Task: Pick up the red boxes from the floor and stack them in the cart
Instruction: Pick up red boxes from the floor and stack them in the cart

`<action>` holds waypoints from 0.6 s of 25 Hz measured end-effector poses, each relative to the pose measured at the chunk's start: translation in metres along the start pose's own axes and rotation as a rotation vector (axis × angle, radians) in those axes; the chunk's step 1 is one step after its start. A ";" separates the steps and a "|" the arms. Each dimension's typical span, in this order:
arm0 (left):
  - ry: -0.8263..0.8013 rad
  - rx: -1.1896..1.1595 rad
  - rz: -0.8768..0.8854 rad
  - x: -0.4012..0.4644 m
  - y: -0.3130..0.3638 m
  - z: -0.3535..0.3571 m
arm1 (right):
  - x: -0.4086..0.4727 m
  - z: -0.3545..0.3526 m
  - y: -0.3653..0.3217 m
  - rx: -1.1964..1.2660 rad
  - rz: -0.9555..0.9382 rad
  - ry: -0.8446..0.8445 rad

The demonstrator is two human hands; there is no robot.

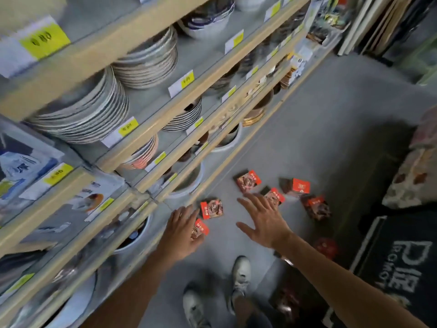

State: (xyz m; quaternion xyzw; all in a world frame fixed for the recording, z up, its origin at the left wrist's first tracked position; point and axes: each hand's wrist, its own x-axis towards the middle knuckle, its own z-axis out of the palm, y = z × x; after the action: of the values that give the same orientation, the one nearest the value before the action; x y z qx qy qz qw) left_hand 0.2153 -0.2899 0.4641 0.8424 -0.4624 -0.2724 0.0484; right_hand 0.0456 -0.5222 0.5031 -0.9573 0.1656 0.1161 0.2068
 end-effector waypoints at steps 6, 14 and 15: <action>-0.138 -0.226 -0.215 0.054 -0.104 0.186 | 0.071 0.162 0.062 0.021 0.062 -0.085; -0.212 -0.204 -0.321 0.148 -0.209 0.389 | 0.166 0.363 0.121 0.010 0.073 -0.119; -0.173 -0.195 -0.321 0.163 -0.214 0.411 | 0.174 0.383 0.130 0.008 0.067 -0.119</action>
State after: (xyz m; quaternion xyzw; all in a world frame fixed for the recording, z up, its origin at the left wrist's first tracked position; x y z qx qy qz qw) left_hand 0.2380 -0.2300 -0.0233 0.8700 -0.2961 -0.3915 0.0456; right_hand 0.0990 -0.5140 0.0661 -0.9417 0.1854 0.1792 0.2161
